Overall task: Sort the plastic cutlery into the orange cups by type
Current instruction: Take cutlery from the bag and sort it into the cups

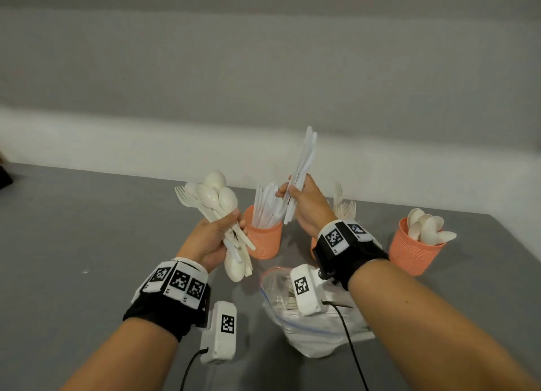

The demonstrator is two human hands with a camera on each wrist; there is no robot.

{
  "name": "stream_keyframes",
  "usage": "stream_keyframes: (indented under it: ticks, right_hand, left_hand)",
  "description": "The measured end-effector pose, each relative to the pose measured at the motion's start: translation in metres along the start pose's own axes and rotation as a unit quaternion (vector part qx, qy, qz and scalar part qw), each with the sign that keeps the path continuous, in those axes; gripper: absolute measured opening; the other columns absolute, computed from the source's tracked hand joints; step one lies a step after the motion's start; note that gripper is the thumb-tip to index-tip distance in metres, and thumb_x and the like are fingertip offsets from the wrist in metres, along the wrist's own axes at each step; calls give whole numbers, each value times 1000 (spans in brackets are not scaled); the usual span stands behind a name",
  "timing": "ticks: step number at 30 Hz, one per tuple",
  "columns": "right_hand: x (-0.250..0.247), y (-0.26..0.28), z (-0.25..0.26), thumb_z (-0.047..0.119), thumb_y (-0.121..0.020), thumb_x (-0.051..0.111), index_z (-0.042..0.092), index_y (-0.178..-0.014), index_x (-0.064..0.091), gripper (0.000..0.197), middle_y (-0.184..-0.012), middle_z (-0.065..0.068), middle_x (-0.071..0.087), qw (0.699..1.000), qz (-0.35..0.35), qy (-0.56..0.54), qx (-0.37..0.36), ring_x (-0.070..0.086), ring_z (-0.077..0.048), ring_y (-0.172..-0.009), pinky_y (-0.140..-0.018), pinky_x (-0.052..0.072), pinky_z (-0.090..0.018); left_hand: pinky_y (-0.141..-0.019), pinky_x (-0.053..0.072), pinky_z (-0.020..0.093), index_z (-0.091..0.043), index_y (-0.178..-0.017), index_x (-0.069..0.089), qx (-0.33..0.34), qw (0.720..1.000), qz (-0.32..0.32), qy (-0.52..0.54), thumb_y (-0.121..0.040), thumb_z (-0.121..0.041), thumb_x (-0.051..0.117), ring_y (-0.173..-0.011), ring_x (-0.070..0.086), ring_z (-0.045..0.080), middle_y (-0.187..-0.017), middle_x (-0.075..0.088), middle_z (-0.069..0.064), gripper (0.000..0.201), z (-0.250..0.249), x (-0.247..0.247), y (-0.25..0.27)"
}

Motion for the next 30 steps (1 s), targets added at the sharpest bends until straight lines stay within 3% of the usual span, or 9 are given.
stream_keyframes:
  ticks: [5, 8, 10, 13, 15, 19, 23, 27, 30]
  right_hand:
    - [24, -25, -22, 1, -93, 41, 16, -96, 49, 18, -85, 6, 63, 998, -38, 53, -5, 58, -21, -97, -97, 45, -38]
    - [28, -40, -40, 0, -90, 46, 21, -89, 48, 21, -97, -4, 66, 997, -48, 65, 14, 58, -23, -100, -95, 46, -38]
    - [27, -44, -49, 6, -89, 54, 19, -96, 49, 16, -105, -9, 62, 995, -52, 84, 16, 57, -20, -99, -93, 47, -34]
    - [27, -44, -51, 8, -92, 49, 16, -103, 50, 14, -102, -2, 61, 991, -49, 127, 8, 54, -15, -97, -80, 42, -21]
    - [28, -43, -50, 4, -93, 40, 17, -95, 52, 18, -109, -11, 64, 985, -43, 167, -5, 56, -20, -105, -87, 40, -24]
    - [36, -36, -22, 3, -95, 41, 5, -114, 52, 23, -117, -11, 56, 957, -22, 275, -90, 52, -21, -115, -93, 36, -21]
    - [55, -2, 50, 2, -88, 52, 4, -101, 61, 16, -99, -6, 57, 910, -24, 319, -265, 53, -15, -90, -82, 41, -18]
    - [88, 21, 42, 6, -82, 60, -2, -80, 68, 12, -79, -14, 70, 904, 115, 371, -178, 58, -17, -68, -63, 43, -13]
    - [85, 29, 26, 14, -84, 63, -3, -83, 70, 18, -72, -10, 65, 888, 132, 418, -140, 52, -9, -60, -56, 37, -4]
  left_hand:
    - [-55, 53, 24, -6, -75, 52, 4, 1000, 3, -8, -94, -11, 46, -49, 58, 12, -54, 58, 3, 21, -6, -10, -2]
    - [-57, 53, 26, -8, -76, 52, 3, 1000, 15, -21, -93, -13, 49, -52, 58, 11, -59, 57, 2, 18, -8, -11, -4]
    - [-59, 53, 27, -8, -75, 53, -10, 999, 19, -35, -93, -12, 49, -51, 58, 12, -58, 57, 3, 19, -6, -12, -6]
    - [-61, 54, 27, -6, -77, 55, -23, 999, 20, -41, -93, -9, 50, -52, 58, 12, -57, 58, 3, 17, -2, -12, -7]
    - [-61, 54, 27, -6, -77, 55, -30, 999, 25, -38, -92, -9, 51, -52, 58, 12, -57, 58, 3, 16, 1, -9, -7]
    - [-56, 54, 24, -4, -80, 58, -36, 998, 41, -38, -91, -6, 52, -51, 58, 13, -58, 58, 5, 12, 6, 2, -6]
    - [-53, 52, 24, -3, -89, 55, -30, 996, 35, -82, -90, -4, 53, -49, 57, 11, -57, 56, 5, 3, 15, 11, -7]
    - [-51, 53, 26, 0, -104, 55, -17, 995, 42, -88, -91, 3, 49, -53, 61, 14, -63, 60, 9, 15, 19, 27, -4]
    - [-47, 48, 25, -3, -104, 52, 0, 994, 77, -81, -89, 15, 37, -55, 53, 20, -68, 51, 13, 28, 18, 45, 1]
Point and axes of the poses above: each hand's wrist, its own y-axis away from the middle knuckle, its own x-axis out of the palm, z = x × y, the point moved 9 cm from there along -y, towards the middle knuckle
